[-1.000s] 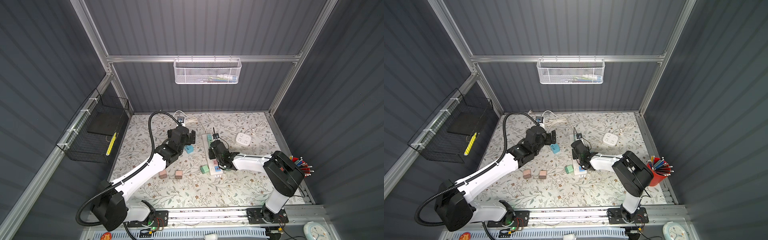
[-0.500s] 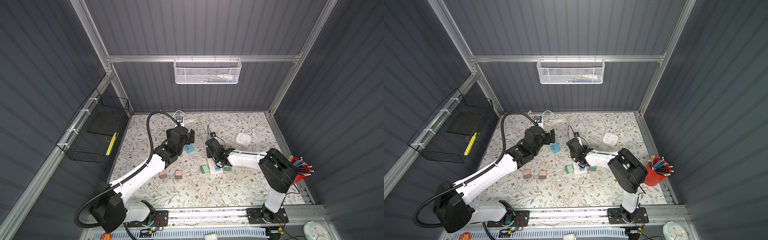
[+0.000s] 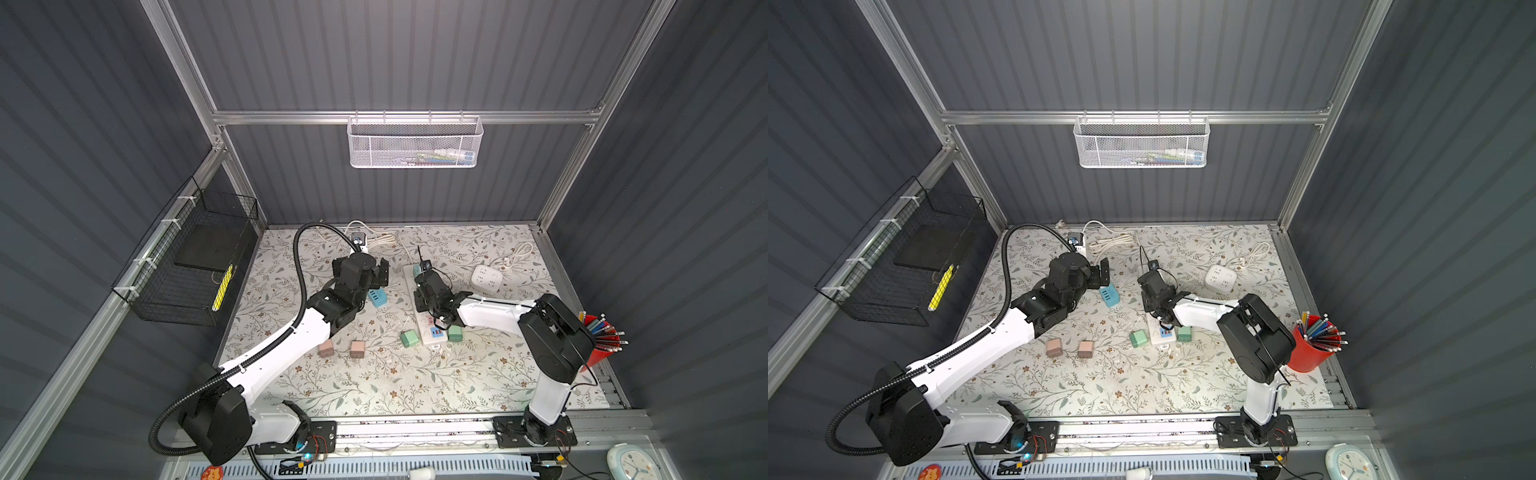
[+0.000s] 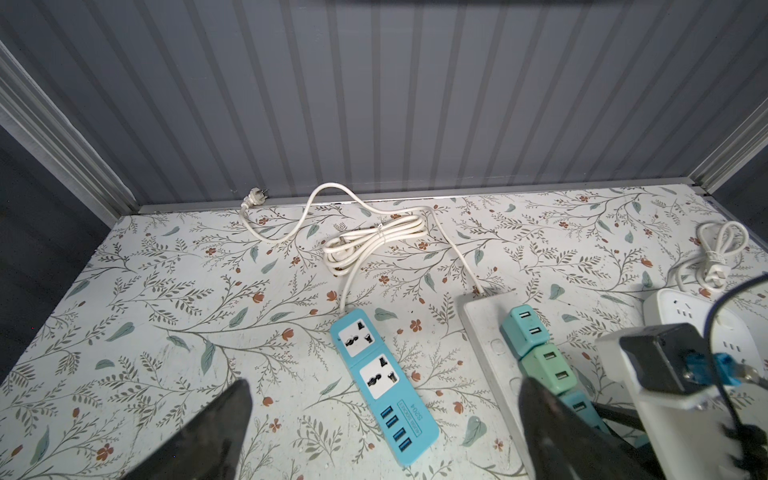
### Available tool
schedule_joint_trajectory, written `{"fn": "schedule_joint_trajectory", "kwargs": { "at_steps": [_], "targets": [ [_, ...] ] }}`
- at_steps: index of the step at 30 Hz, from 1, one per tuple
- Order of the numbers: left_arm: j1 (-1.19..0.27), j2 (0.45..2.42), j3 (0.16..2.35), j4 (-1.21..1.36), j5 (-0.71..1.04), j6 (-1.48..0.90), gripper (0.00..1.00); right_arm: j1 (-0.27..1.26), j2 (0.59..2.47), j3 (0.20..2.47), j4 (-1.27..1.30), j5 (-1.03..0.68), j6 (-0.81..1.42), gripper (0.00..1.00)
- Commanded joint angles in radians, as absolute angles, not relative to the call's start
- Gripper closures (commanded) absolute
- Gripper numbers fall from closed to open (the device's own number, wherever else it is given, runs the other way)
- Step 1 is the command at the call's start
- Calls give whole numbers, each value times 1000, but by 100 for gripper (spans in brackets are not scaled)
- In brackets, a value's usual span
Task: Insert the plug
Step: 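Lower the teal adapter with the right gripper into the socket after the mint adapter, then open the right gripper and lift away while left gripper reaches toward a mint cube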
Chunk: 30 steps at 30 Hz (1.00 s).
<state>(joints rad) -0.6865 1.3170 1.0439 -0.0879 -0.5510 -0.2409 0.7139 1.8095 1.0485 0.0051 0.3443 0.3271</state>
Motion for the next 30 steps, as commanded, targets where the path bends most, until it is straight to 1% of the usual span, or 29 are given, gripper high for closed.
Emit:
{"fn": "schedule_joint_trajectory", "kwargs": {
  "at_steps": [1,4,6,12,20,25,30],
  "targets": [
    [-690,1293,1037,-72,-557,-227,0,702,1772,1084,-154,281,309,55],
    [-690,1299,1038,-76,-552,-229,0,685,1739,1124,-179,278,310,36],
    [-690,1298,1039,-78,-548,-229,0,670,1712,1126,-180,266,314,32],
    [-690,1294,1040,-76,-533,-227,0,622,1669,1113,-197,229,317,31],
    [-690,1310,1043,-80,-528,-226,0,603,1708,1075,-185,192,321,32],
    [-690,1328,1049,-86,-524,-227,0,594,1718,1012,-153,208,353,33],
    [-690,1342,1053,-89,-515,-231,0,595,1649,981,-148,206,355,32]
  ]
}}
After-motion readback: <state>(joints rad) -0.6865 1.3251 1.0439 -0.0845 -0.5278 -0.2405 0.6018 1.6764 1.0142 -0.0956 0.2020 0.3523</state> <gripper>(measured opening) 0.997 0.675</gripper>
